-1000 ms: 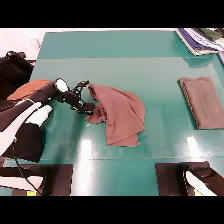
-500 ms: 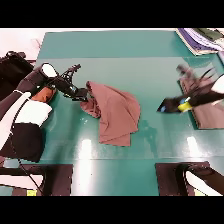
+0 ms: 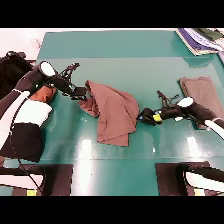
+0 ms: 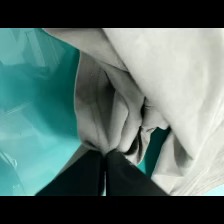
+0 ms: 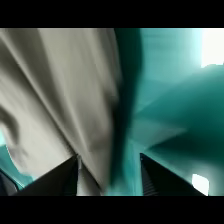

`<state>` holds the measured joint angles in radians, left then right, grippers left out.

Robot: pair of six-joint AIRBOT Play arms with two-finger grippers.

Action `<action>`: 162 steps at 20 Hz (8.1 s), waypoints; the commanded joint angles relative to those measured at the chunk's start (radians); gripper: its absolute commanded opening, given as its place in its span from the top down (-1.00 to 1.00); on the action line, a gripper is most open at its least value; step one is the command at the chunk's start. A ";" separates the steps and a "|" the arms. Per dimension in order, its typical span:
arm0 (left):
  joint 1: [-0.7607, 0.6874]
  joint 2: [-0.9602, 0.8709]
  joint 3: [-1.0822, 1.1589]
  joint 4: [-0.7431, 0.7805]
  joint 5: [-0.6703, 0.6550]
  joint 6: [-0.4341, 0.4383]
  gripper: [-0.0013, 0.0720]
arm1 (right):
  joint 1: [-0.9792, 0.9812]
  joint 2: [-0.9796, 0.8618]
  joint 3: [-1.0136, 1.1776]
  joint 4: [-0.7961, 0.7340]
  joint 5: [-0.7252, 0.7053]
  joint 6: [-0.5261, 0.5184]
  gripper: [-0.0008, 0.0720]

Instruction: Fold the shirts.

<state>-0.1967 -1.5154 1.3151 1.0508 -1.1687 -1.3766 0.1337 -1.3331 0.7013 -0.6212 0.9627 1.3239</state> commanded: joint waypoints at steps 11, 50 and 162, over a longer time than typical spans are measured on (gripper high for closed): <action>0.003 0.287 0.311 0.520 0.026 -0.127 0.89 | -0.148 0.295 0.585 -0.462 0.190 0.016 0.93; 0.002 0.608 0.794 0.388 0.335 -0.055 0.90 | -0.607 0.482 1.349 -0.336 0.507 0.105 0.93; 0.098 0.027 0.252 0.128 0.100 -0.116 0.89 | -0.293 -0.138 0.914 -0.732 0.513 0.116 0.92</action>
<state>-0.0994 -1.3418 1.5993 1.1992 -1.1469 -1.4918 -0.1940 -1.3270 1.6329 -1.3106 1.5063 1.4384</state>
